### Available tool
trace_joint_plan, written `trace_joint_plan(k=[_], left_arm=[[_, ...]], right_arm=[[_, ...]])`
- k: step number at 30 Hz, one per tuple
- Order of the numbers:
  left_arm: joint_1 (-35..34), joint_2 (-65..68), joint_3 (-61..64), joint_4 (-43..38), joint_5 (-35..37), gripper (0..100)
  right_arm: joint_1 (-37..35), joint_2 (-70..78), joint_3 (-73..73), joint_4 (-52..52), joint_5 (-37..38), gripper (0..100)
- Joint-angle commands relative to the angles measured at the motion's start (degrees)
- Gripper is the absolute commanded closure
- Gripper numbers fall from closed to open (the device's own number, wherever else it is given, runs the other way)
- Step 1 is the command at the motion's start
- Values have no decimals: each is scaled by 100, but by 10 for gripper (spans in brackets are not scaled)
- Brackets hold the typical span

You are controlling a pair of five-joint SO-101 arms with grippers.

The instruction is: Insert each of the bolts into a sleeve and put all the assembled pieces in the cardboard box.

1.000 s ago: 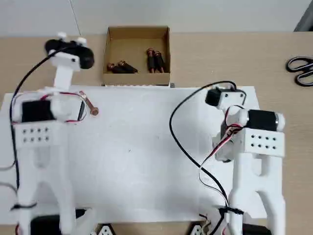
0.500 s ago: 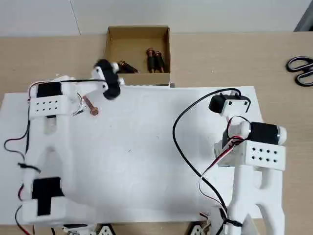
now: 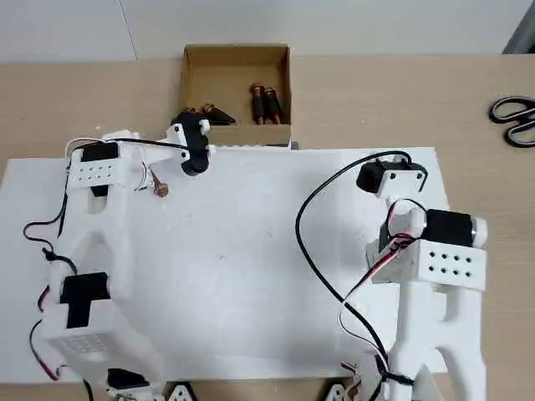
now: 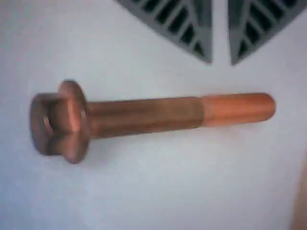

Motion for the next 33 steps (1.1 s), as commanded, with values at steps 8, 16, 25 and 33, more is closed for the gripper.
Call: trace_joint_plan(k=[8, 16, 25, 33], left_arm=[[176, -510, -998, 712, 1767, 938], [193, -703, -1182, 844, 6664, 989], [396, -695, -708, 765, 9266, 987], [387, -695, 48, 62, 10760, 986]], right_arm=[[48, -127, -26, -75, -9, 995], [48, -127, -26, -75, -9, 995], [48, -127, -26, -75, -35, 995], [48, -127, -26, -75, -35, 995]])
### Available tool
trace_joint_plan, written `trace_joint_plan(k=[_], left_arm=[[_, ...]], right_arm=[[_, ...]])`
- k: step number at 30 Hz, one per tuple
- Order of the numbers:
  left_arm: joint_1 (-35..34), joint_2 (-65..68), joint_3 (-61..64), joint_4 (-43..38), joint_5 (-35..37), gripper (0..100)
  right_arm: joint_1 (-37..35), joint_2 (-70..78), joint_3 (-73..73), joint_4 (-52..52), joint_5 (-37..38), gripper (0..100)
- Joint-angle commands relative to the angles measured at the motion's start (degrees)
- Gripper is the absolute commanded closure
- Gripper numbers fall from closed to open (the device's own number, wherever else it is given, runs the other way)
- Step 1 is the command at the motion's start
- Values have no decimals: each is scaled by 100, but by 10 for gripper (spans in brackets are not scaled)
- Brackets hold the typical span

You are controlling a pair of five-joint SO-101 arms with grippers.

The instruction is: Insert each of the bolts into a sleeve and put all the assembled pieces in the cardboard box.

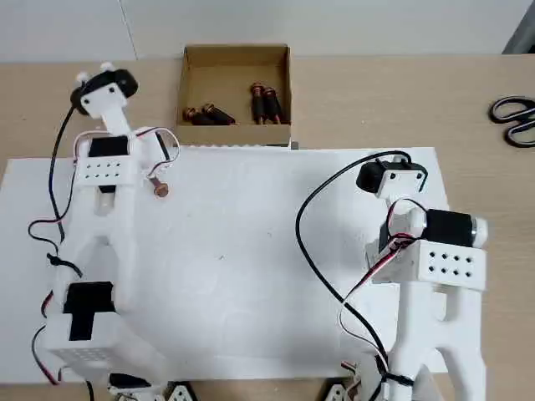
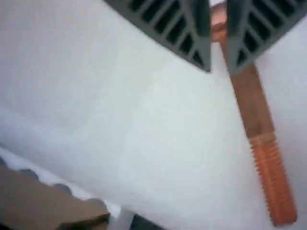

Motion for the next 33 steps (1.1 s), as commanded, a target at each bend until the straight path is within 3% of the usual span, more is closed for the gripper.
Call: trace_joint_plan(k=[1, 6, 13, 26, 33], left_arm=[[9, -308, 215, -431, 264, 985], [9, -308, 330, -615, 281, 972], [-26, -308, 338, -615, 290, 803], [-563, 176, 330, -589, 273, 805], [-404, 343, 312, -598, 264, 805]], right_arm=[[48, -127, -26, -75, -35, 995], [48, -127, -26, -75, -35, 995], [48, -127, -26, -75, -35, 995], [48, -127, -26, -75, -35, 995], [48, -127, -26, -75, -44, 995]])
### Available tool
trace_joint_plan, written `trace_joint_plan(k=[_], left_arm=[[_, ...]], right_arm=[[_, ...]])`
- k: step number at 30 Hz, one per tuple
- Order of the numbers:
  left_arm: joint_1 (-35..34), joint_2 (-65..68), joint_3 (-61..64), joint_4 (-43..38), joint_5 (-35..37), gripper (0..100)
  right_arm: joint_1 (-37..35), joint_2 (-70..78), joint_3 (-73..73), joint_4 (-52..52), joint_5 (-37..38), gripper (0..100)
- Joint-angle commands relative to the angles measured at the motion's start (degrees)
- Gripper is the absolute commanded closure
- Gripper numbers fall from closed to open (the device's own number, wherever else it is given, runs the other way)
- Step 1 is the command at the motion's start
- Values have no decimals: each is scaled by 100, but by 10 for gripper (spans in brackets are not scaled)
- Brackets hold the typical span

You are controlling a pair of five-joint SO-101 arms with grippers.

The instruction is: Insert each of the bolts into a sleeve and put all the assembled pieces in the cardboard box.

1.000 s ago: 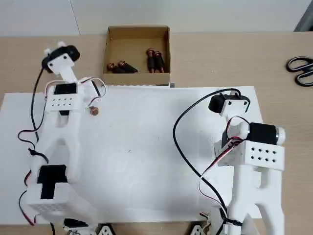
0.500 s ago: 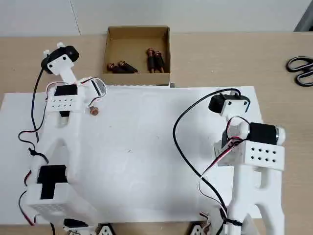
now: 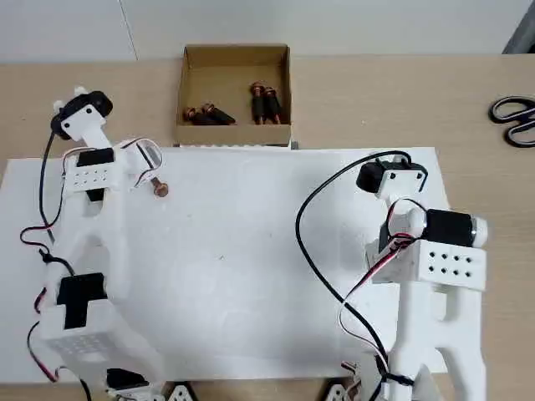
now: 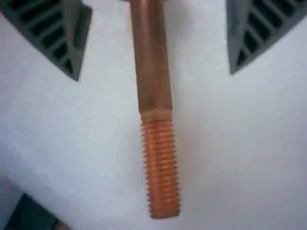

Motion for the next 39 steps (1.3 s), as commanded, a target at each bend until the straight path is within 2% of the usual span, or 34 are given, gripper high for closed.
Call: trace_joint_plan(k=[1, 11, 17, 23, 26, 29, 35, 39], left_arm=[[158, -9, -40, -97, -26, 805], [466, 62, -22, -123, 0, 805], [237, 624, -75, -352, 0, 805], [229, 651, -198, -281, 0, 810], [237, 668, -198, -281, -26, 878], [246, 677, -198, -273, -26, 998], [255, 615, -277, -237, 0, 994], [264, 114, -620, 193, 0, 994]], right_arm=[[48, -127, -26, -75, -44, 995], [48, -127, -26, -75, -44, 995], [48, -127, -26, -75, -44, 995], [48, -127, -26, -75, -44, 995], [48, -127, -26, -75, -44, 995], [48, -127, -26, -75, -44, 995], [48, -127, -26, -75, -44, 995], [48, -127, -26, -75, -44, 995]])
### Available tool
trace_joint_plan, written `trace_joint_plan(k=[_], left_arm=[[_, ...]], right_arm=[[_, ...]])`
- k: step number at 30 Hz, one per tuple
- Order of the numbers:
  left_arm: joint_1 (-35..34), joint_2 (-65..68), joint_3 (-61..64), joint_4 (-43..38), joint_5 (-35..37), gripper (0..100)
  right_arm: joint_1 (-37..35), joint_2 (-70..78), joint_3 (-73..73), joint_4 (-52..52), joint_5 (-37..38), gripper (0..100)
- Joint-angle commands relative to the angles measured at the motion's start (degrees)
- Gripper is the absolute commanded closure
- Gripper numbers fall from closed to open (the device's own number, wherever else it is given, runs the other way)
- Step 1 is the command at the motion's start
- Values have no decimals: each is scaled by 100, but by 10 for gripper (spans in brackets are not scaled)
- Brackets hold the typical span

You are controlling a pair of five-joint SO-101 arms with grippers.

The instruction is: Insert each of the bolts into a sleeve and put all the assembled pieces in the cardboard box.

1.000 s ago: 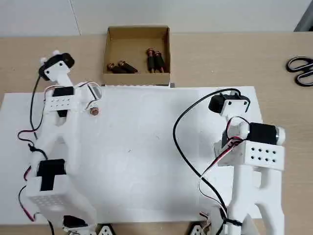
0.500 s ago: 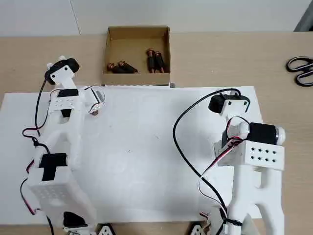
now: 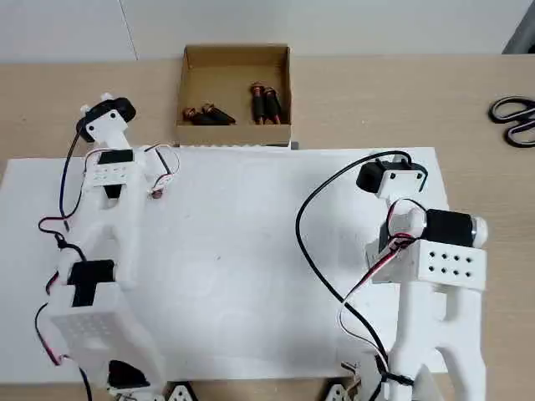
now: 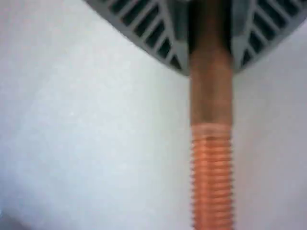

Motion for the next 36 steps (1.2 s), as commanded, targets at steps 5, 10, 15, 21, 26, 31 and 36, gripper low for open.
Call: trace_joint_plan(k=[5, 10, 15, 21, 26, 31, 36], left_arm=[[141, -1389, -479, 712, 185, 994], [308, -2040, -470, 1829, 1275, 994], [176, -2092, -462, 2980, 3182, 993], [-229, -2022, -453, 3947, 5319, 993], [-369, -2022, -453, 4501, 5916, 993], [-369, -2022, -453, 4563, 5890, 992], [-369, -2022, -453, 4563, 5881, 992]], right_arm=[[48, -127, -26, -75, -44, 995], [48, -145, -26, -66, -44, 995], [48, -180, -26, -57, -44, 995], [48, -180, -26, -57, -44, 995], [48, -180, -26, -57, -44, 995], [48, -180, -35, -40, -44, 995], [48, -180, -44, -31, -44, 995]])
